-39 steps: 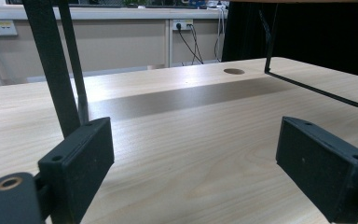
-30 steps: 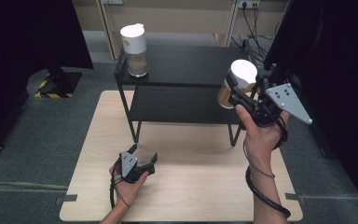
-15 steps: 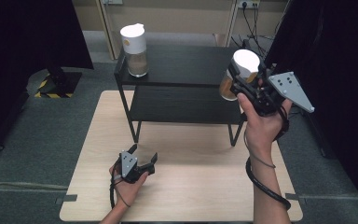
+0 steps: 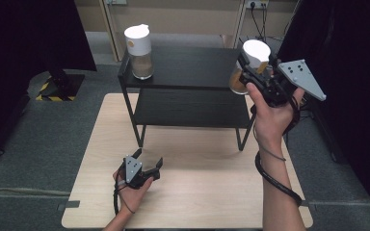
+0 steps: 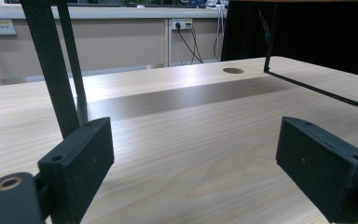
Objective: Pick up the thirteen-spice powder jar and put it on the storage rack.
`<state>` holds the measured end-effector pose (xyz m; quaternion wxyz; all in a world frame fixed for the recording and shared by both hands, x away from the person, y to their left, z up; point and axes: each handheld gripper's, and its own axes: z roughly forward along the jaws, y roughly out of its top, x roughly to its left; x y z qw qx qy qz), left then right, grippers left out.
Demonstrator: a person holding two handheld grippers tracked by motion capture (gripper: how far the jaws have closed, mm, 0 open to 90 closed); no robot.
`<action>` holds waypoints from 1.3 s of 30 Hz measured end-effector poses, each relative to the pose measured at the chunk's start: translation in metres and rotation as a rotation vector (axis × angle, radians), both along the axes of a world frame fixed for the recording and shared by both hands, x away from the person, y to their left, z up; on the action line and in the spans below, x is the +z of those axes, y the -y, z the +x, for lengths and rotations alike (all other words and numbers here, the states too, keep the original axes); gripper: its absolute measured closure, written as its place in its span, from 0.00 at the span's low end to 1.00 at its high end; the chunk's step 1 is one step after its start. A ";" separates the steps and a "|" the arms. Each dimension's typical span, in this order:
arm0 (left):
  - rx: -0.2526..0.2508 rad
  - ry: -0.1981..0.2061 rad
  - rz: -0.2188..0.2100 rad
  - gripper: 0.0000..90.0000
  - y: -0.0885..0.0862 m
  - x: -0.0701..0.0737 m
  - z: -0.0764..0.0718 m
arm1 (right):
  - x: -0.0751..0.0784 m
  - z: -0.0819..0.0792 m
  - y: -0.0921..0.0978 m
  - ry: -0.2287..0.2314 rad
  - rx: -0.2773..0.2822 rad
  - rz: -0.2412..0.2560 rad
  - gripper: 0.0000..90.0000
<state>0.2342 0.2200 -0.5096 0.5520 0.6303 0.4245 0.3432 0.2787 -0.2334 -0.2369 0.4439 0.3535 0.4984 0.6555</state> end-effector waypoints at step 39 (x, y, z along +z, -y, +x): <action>-0.002 0.000 -0.002 0.12 0.000 0.000 0.000 | 0.022 0.056 -0.026 -0.075 -0.145 -0.099 0.35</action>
